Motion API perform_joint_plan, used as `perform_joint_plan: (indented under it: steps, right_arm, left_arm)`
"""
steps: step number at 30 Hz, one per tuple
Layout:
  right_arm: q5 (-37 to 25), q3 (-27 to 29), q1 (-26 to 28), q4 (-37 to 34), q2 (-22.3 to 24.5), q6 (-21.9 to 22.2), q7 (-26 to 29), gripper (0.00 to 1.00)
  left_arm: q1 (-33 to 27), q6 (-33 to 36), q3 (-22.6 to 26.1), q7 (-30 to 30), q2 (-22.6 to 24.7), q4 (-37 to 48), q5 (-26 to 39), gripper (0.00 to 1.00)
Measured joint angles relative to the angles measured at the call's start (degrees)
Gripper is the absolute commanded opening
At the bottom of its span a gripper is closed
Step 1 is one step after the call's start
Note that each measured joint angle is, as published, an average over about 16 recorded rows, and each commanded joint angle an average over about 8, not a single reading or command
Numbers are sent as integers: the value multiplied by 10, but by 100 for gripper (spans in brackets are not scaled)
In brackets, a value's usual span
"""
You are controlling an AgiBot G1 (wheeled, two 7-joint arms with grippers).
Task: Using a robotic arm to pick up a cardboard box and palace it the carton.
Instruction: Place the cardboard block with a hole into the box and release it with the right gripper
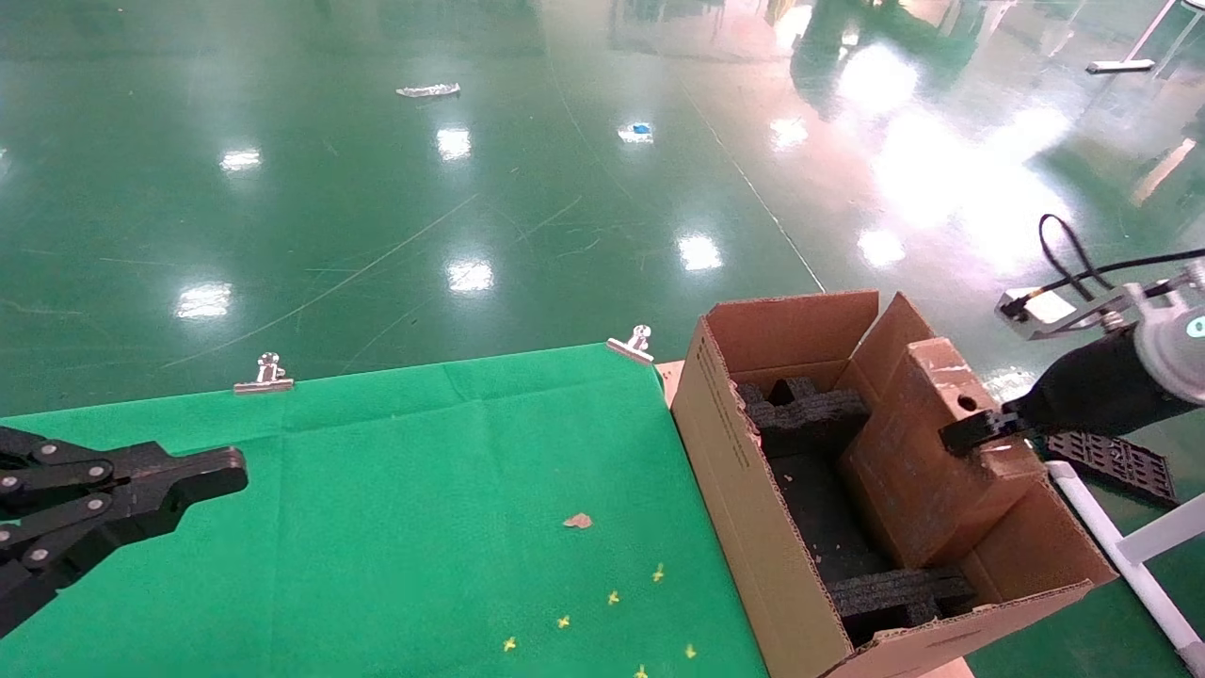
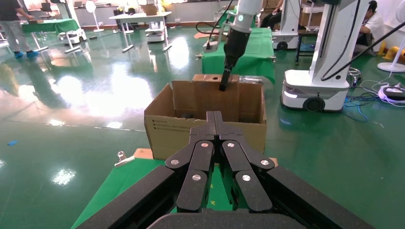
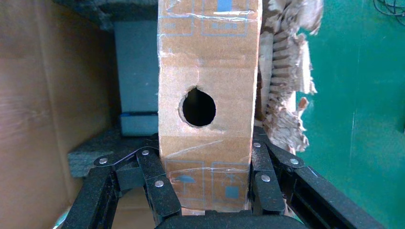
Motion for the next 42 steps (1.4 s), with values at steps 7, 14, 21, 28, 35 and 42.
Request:
perform_joint_plan:
  steps: [7,14,21,28,35,42]
  right_arm:
    - [12,3,-47,-46,-30,32,-16,0]
    - [32,13,-96,-80,-53,69,-36,0]
    - [60,29,-145,-102,-67,112,-64,0]
    - [88,47,-179,-116,-73,143,-96,39]
    - [99,54,-187,-131,-77,148,-119,100]
    - [94,52,-181,-146,-83,141,-128,100]
  left_arm:
    - [0,0,0,0,0,0,0,0]
    - [0,0,0,0,0,0,0,0]
    - [0,0,1,0,0,0,0,3]
    - [0,0,1,0,0,0,-1,46]
    - [0,-1,1,1,0,0,-1,100]
    - [0,-1,1,1,-1,0,-1,100]
